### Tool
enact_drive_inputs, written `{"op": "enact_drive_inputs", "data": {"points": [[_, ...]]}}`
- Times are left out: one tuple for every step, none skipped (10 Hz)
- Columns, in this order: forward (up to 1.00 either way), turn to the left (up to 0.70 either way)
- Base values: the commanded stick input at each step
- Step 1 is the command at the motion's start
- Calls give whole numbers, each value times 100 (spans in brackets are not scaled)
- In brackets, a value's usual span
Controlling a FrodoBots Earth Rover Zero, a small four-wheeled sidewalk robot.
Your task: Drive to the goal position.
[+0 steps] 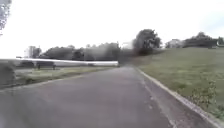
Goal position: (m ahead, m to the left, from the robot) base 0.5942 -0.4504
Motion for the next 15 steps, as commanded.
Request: {"op": "enact_drive_inputs", "data": {"points": [[70,-14],[70,-3],[70,0],[70,0],[70,-27],[70,-27],[70,-27],[70,-27],[70,-27],[70,-27],[70,-27],[70,-23],[70,-11],[70,0],[70,0]]}}
